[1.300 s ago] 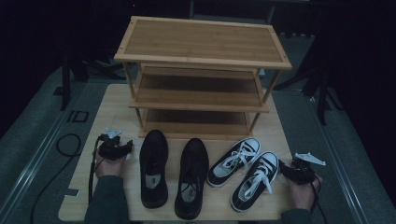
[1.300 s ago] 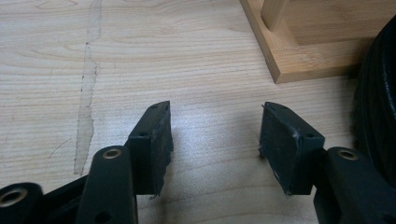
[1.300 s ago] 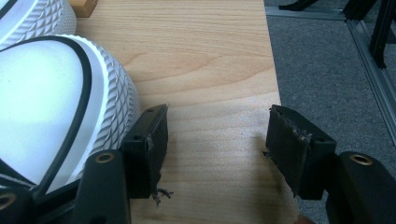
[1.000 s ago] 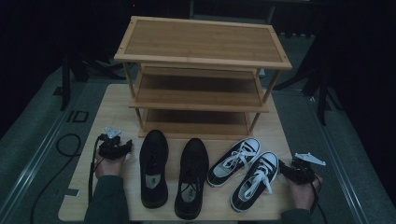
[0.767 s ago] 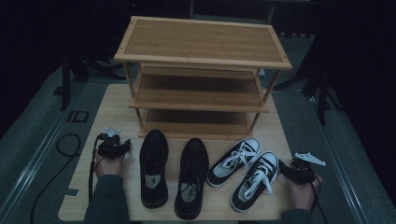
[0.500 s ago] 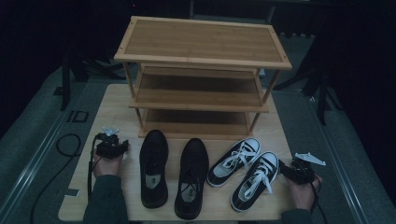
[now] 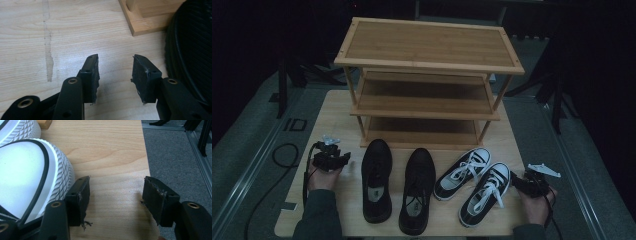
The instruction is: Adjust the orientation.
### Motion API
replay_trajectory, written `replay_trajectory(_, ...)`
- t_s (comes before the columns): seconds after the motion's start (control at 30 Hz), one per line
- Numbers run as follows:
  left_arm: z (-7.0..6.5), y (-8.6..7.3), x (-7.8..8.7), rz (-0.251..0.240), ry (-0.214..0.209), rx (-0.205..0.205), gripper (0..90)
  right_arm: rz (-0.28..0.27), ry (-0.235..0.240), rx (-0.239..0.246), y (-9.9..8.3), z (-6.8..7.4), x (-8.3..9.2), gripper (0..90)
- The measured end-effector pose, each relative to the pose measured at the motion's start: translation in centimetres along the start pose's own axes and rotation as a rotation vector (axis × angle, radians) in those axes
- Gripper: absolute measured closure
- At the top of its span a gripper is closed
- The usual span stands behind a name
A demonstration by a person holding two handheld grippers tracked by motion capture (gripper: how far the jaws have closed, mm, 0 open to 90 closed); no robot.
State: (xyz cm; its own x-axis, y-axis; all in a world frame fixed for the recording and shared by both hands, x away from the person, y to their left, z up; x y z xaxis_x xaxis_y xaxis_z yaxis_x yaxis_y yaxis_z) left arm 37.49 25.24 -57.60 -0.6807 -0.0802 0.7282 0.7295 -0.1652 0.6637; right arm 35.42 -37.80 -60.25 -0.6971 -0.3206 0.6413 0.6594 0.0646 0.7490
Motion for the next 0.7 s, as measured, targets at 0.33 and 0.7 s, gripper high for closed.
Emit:
replay_trajectory(0.33, -0.3, 0.7, 2.3, -0.007, -0.046, -0.083, 57.1, 0.0, 0.0, 0.0, 0.0, 0.0, 0.0, 38.3)
replay_trajectory(0.7, -1.0, 1.3, 4.7, -0.022, -0.121, -0.128, 56.9, 0.0, -0.001, 0.0, 0.0, 0.0, 0.0, 38.3)
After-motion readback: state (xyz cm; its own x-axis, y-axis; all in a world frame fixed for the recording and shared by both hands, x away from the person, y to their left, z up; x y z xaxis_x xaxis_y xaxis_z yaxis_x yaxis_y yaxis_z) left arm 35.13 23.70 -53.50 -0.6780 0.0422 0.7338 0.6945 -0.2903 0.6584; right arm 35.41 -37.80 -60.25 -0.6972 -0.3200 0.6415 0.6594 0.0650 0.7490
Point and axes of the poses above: each handheld gripper's, and its own axes: x roughly backward along the jaws, y roughly out of its top, z roughly to its left, the point moved 6 cm from there along -x, roughly forward along the jaws, and after that the axes turned 14 degrees about y, right-handed, at the moved point
